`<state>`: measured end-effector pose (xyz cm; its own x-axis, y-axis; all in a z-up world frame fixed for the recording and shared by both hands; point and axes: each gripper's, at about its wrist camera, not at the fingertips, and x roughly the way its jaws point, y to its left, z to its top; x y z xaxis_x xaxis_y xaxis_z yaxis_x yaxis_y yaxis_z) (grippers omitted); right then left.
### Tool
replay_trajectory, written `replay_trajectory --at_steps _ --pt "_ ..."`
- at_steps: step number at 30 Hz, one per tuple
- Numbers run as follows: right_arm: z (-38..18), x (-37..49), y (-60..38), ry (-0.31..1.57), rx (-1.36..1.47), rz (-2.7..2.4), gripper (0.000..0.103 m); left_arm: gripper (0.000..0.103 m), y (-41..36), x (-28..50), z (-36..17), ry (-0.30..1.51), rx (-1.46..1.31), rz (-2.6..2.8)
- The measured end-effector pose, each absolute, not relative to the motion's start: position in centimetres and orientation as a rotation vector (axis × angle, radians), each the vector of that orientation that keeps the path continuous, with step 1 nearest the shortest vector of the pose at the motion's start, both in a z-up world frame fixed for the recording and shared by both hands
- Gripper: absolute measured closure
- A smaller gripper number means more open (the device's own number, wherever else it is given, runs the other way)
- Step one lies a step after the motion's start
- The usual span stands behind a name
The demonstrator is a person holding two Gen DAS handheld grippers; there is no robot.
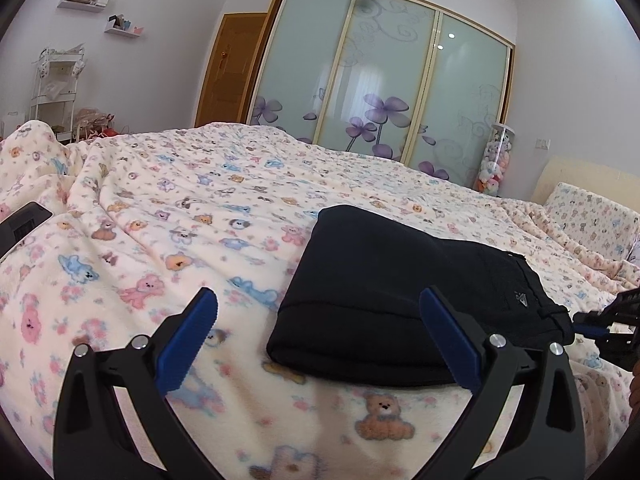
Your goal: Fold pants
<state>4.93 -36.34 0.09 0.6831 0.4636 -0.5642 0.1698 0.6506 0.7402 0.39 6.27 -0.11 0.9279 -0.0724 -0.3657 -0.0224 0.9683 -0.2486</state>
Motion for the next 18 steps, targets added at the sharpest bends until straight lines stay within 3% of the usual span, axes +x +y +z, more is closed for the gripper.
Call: replay_trajectory --at_steps 1,2,6,8,12,15,17,18 --pt "-0.2 4.9 -36.4 0.833 0.887 0.2 0.049 0.002 6.3 0.4 -0.1 0.383 -0.251 -0.026" --pt "-0.3 5.0 -36.3 0.837 0.898 0.201 0.033 0.002 6.2 0.4 -0.1 0.384 -0.251 -0.026" --pt "0.4 5.1 -35.6 0.801 0.857 0.173 0.034 0.002 6.3 0.4 -0.2 0.387 -0.262 -0.027" --pt "0.5 5.6 -35.3 0.803 0.841 0.171 0.042 0.002 6.4 0.5 -0.3 0.396 -0.274 -0.028" --pt "-0.6 7.0 -34.8 0.836 0.827 0.117 0.042 0.002 6.7 0.8 -0.6 0.414 -0.301 -0.029" --pt "-1.5 7.9 -34.6 0.862 0.802 0.082 0.049 0.002 7.0 0.8 -0.7 0.419 -0.315 -0.03" --pt "-1.3 7.6 -34.5 0.831 0.783 0.084 0.075 0.002 7.0 0.8 -0.8 0.425 -0.321 -0.029" --pt "-0.5 7.3 -34.2 0.8 0.76 0.092 0.076 0.002 7.0 0.8 -0.8 0.427 -0.322 -0.029"
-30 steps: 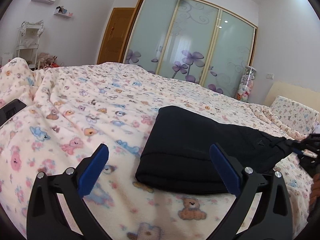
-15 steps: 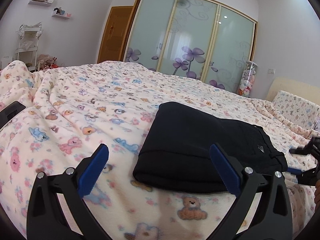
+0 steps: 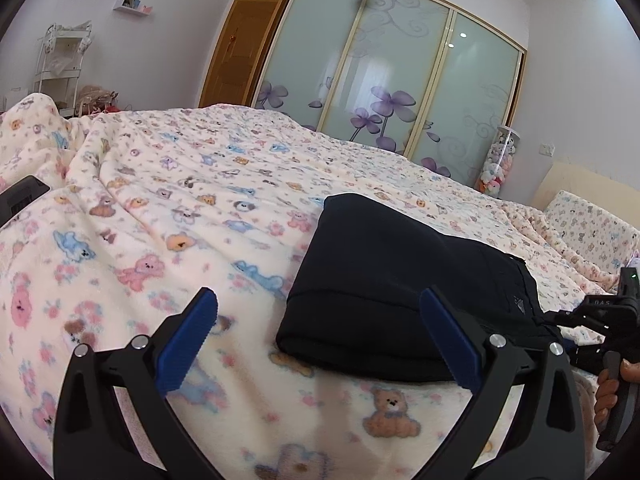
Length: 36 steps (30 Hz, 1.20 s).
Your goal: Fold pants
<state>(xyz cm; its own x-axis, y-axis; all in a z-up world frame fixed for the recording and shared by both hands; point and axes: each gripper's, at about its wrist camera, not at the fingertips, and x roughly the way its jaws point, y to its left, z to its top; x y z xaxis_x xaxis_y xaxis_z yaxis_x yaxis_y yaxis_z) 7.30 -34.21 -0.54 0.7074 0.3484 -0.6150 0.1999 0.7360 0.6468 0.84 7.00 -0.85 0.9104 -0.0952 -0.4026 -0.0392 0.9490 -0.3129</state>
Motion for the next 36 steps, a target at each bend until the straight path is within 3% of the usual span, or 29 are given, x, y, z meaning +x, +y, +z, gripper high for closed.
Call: replay_trajectory --at_steps 2,6,11,15,17,23,26,28,30,33,34,36 --pt "0.9 6.6 -33.6 0.744 0.716 0.116 0.082 0.002 7.0 0.9 -0.9 0.432 -0.321 -0.029" --pt "3.1 4.6 -32.7 0.666 0.677 0.168 0.082 0.002 6.9 0.9 -0.9 0.436 -0.32 -0.028" --pt "0.7 4.5 -33.5 0.757 0.712 0.096 0.082 0.002 6.9 1.0 -0.9 0.439 -0.321 -0.028" --pt "-0.8 5.4 -34.3 0.821 0.733 0.079 0.063 0.002 6.8 1.1 -0.9 0.445 -0.316 -0.026" --pt "0.0 5.1 -34.4 0.828 0.736 0.079 0.044 0.002 6.8 1.0 -0.9 0.44 -0.314 -0.027" --pt "4.8 2.7 -33.1 0.546 0.627 0.2 0.044 0.002 6.8 0.8 -0.9 0.433 -0.319 -0.03" --pt "3.8 4.3 -31.4 0.627 0.624 0.294 0.043 0.002 6.8 0.8 -0.8 0.433 -0.319 -0.035" --pt "0.2 6.4 -31.4 0.812 0.659 0.221 0.045 0.002 6.9 0.4 -0.6 0.416 -0.332 -0.054" --pt "-0.6 6.7 -32.5 0.82 0.744 0.225 0.048 0.002 7.4 0.1 0.5 0.392 -0.358 -0.095" --pt "2.2 6.6 -33.7 0.716 0.803 0.286 0.043 0.002 7.9 0.8 3.0 0.354 -0.391 -0.159" --pt "3.0 6.7 -34.0 0.677 0.795 0.286 0.031 0.002 8.0 2.0 4.1 0.348 -0.407 -0.2" --pt "4.0 7.7 -34.5 0.632 0.819 0.325 0.03 0.002 7.6 5.1 5.5 0.397 -0.427 -0.256"
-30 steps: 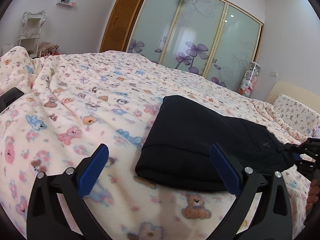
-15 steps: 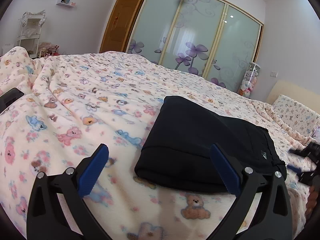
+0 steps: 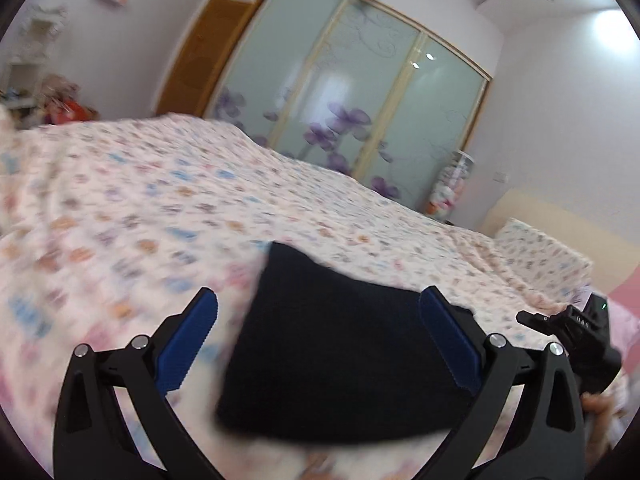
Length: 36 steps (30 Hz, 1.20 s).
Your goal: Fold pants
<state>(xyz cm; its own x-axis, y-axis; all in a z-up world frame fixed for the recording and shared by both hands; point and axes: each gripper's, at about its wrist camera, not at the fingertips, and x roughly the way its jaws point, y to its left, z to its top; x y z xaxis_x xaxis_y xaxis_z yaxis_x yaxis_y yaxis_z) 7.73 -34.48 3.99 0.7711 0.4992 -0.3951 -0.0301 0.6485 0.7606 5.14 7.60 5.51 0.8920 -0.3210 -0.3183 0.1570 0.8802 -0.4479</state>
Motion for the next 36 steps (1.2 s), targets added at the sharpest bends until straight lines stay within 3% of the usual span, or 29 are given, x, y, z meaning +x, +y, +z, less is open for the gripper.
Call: replay_trajectory --at_steps 9,13,21,24,27,30,36 --pt "1.0 12.6 -33.5 0.757 0.859 0.351 0.028 0.002 3.9 18.0 3.8 0.771 -0.447 -0.28" --pt "-2.9 13.6 -35.9 0.826 0.998 0.3 0.04 0.003 4.5 20.4 -0.3 0.951 -0.469 -0.208" --pt "1.3 10.7 -34.4 0.771 0.94 0.464 0.028 0.002 5.1 16.0 2.2 0.818 -0.435 -0.292" --pt "2.7 10.1 -33.3 0.812 0.832 0.48 0.018 0.002 5.8 13.0 2.6 0.769 -0.452 -0.368" --pt "2.0 10.5 -31.1 0.946 0.631 0.382 0.017 0.002 5.9 11.4 1.0 0.774 -0.412 -0.362" --pt "1.8 10.3 -29.6 0.942 0.522 0.345 0.017 0.002 4.1 11.4 -2.6 0.845 -0.181 -0.189" --pt "1.8 9.6 -28.6 0.901 0.426 0.321 0.012 0.002 3.8 11.2 -2.3 0.82 -0.171 -0.137"
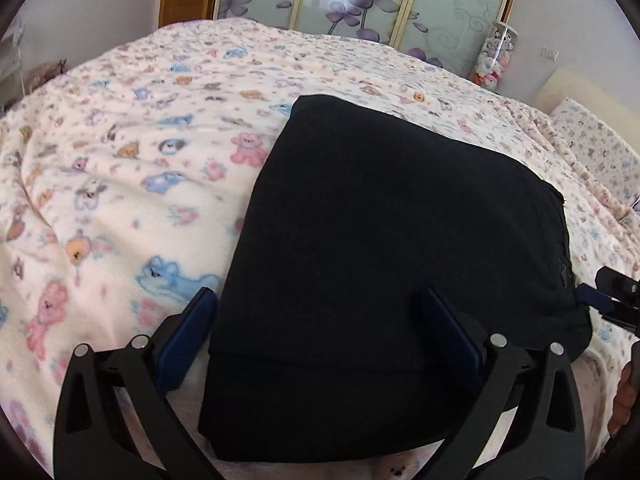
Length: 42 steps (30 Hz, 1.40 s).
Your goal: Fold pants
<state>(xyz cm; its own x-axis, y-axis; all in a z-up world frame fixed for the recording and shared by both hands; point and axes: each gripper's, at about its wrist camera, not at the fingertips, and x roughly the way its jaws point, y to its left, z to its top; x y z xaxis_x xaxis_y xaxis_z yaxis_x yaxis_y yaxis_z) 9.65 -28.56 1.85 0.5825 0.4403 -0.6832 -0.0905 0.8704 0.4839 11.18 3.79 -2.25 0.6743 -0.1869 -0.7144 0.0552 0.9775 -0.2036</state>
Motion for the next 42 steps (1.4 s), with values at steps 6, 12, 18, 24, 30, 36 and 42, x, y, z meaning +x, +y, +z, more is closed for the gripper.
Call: replay_trajectory --at_steps 6,12,18,24,30,36,42 --pt "2.7 8.1 -30.3 0.844 0.564 0.4 0.012 0.002 4.0 7.0 2.0 0.577 -0.242 -0.226" --pt "3.2 7.8 -30.4 0.854 0.642 0.528 0.011 0.002 0.3 7.6 2.9 0.565 -0.14 -0.243" --pt "1.1 9.0 -29.5 0.967 0.561 0.46 0.01 0.002 -2.5 11.4 -1.7 0.835 0.026 -0.145" --pt "1.5 9.2 -29.2 0.955 0.532 0.475 0.009 0.002 -2.3 10.6 -1.3 0.804 0.036 -0.143" --pt "2.6 8.3 -31.3 0.868 0.617 0.489 0.009 0.002 -2.2 8.8 0.4 0.705 0.041 -0.143" --pt "2.8 9.1 -36.1 0.798 0.686 0.358 0.009 0.002 0.2 4.9 4.3 0.433 0.023 -0.108" --pt "-0.3 12.2 -36.7 0.905 0.694 0.317 0.009 0.002 -1.0 4.4 4.0 0.415 0.188 -0.045"
